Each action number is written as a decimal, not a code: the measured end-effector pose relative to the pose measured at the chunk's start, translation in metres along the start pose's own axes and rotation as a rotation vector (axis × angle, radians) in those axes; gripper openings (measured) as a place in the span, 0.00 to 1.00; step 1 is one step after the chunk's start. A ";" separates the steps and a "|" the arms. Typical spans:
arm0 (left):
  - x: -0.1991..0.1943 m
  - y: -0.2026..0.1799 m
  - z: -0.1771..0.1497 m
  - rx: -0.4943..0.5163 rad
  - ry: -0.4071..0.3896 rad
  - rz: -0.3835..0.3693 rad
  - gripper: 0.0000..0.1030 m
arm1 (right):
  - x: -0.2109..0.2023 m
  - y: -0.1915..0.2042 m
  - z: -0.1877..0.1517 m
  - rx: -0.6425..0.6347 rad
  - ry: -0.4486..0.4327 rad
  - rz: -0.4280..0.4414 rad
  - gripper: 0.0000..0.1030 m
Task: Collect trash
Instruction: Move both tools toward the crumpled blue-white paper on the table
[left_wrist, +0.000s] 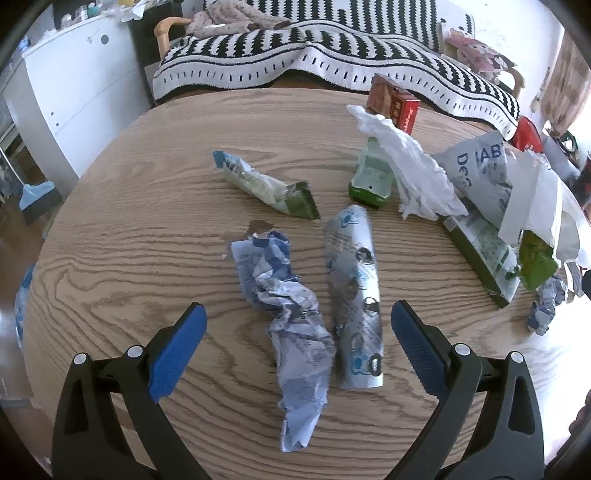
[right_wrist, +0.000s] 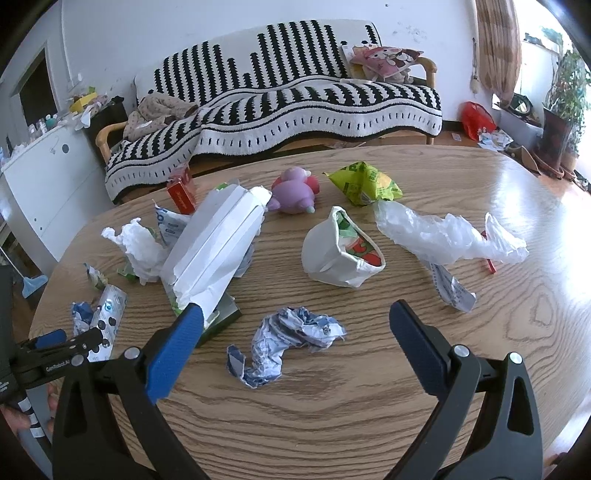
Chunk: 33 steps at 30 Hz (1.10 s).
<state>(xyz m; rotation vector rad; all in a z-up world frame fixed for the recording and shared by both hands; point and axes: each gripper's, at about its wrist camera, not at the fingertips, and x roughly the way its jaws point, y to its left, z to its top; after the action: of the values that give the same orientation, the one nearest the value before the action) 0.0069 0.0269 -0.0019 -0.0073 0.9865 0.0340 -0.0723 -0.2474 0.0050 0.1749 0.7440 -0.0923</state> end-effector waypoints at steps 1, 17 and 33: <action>0.001 0.001 0.000 -0.003 0.004 -0.001 0.94 | 0.000 0.000 0.000 -0.001 0.002 -0.001 0.95; -0.003 0.016 -0.002 -0.023 -0.063 -0.029 0.94 | 0.005 0.001 -0.002 0.008 0.009 0.005 0.95; -0.032 0.005 -0.004 0.027 -0.075 -0.108 0.94 | -0.002 -0.001 -0.001 0.025 -0.045 0.042 0.95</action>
<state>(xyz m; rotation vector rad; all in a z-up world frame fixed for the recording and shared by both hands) -0.0139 0.0306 0.0223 -0.0337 0.9101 -0.0775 -0.0747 -0.2479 0.0053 0.2118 0.6942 -0.0656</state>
